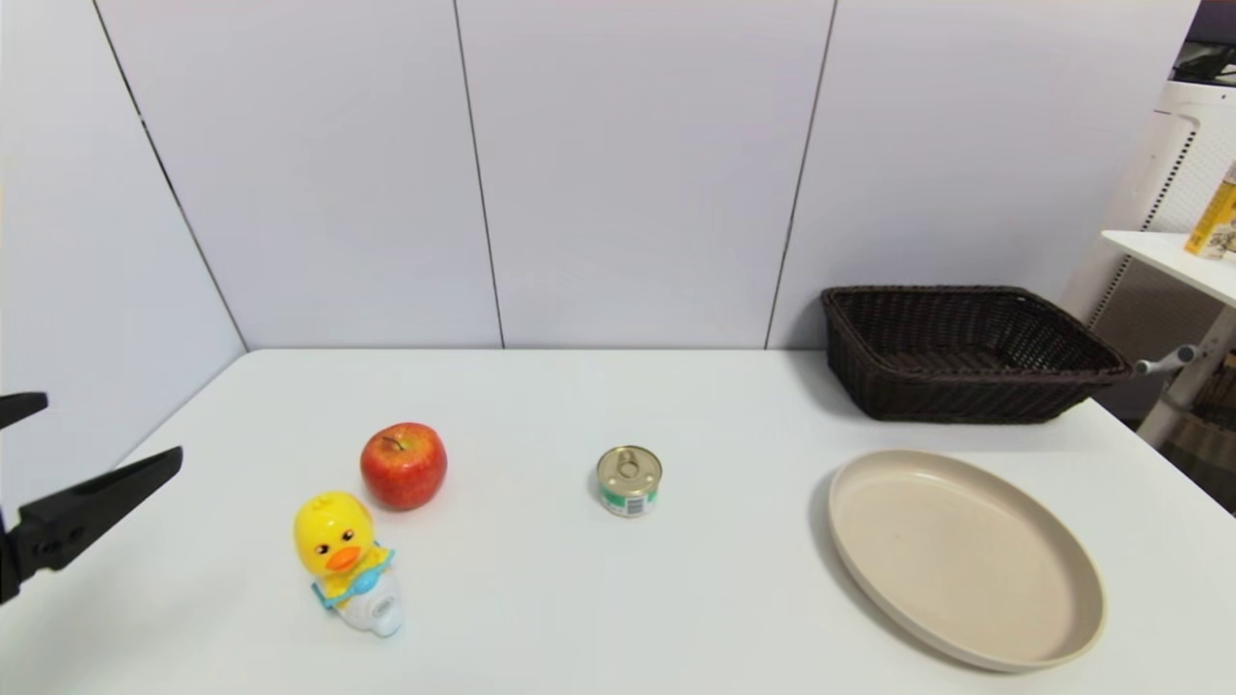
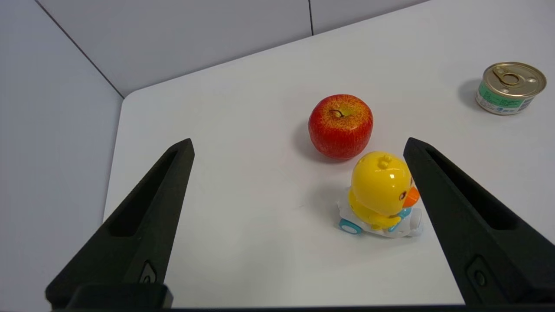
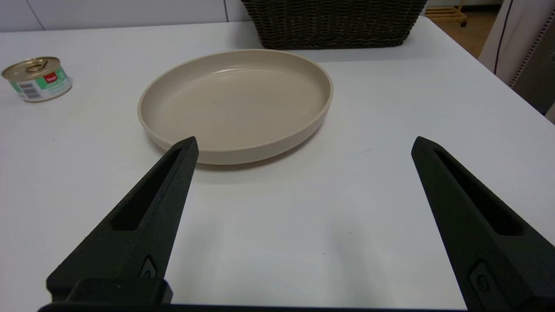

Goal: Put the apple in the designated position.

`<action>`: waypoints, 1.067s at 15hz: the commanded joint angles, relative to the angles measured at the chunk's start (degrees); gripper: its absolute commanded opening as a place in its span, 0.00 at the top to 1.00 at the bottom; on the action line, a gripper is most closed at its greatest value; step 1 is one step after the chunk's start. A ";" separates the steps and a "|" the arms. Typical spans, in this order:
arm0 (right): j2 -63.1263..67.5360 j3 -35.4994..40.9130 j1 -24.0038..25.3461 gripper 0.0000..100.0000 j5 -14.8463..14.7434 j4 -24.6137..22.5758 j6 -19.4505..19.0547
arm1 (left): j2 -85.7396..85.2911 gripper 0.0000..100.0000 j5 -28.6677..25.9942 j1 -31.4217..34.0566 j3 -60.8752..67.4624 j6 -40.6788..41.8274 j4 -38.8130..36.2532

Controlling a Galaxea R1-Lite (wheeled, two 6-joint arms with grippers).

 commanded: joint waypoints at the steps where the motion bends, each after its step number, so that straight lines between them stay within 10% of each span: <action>1: 0.09 0.00 0.01 0.00 0.00 0.01 0.10 | -31.55 0.00 1.24 3.95 26.97 -0.57 -12.43; 3: 0.00 0.00 0.01 0.00 0.00 0.01 0.01 | -31.73 0.00 1.60 4.04 34.19 -1.18 -20.62; 8: 0.09 0.00 0.01 0.00 0.00 0.01 0.01 | -46.23 0.00 8.36 0.53 34.01 -9.53 -0.84; 16: 0.09 0.00 0.01 0.00 0.00 0.01 0.10 | -45.97 0.00 9.24 0.53 33.75 -15.51 0.04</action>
